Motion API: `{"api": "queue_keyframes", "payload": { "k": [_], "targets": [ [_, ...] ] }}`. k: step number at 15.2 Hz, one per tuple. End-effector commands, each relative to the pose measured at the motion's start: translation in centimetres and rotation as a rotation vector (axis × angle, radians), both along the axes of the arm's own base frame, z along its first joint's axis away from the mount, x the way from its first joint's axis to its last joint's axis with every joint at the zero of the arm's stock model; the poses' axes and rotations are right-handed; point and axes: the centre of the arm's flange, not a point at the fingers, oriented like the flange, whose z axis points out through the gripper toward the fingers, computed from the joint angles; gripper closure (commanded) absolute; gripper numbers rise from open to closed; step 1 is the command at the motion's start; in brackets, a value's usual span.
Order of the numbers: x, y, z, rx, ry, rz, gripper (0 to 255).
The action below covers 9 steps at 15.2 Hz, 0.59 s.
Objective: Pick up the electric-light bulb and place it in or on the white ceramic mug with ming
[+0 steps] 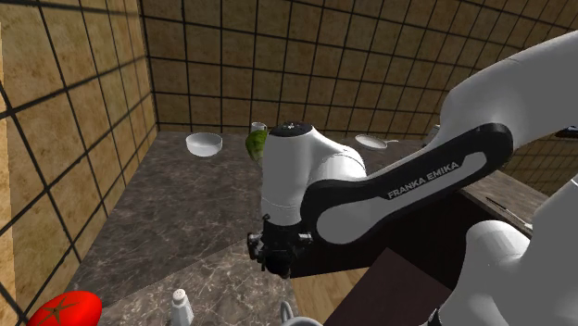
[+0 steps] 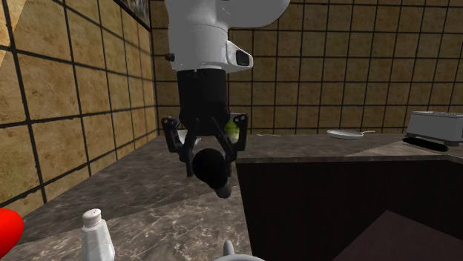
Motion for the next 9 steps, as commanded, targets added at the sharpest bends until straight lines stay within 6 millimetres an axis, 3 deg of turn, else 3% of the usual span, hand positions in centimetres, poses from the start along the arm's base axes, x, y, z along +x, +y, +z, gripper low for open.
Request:
{"api": "queue_keyframes", "payload": {
  "k": [1,9],
  "targets": [
    [-2.6,0.6,0.2,0.000,0.000,-0.001,255],
    [-12.7,4.4,0.3,0.000,0.000,-0.001,255]
  ]
}}
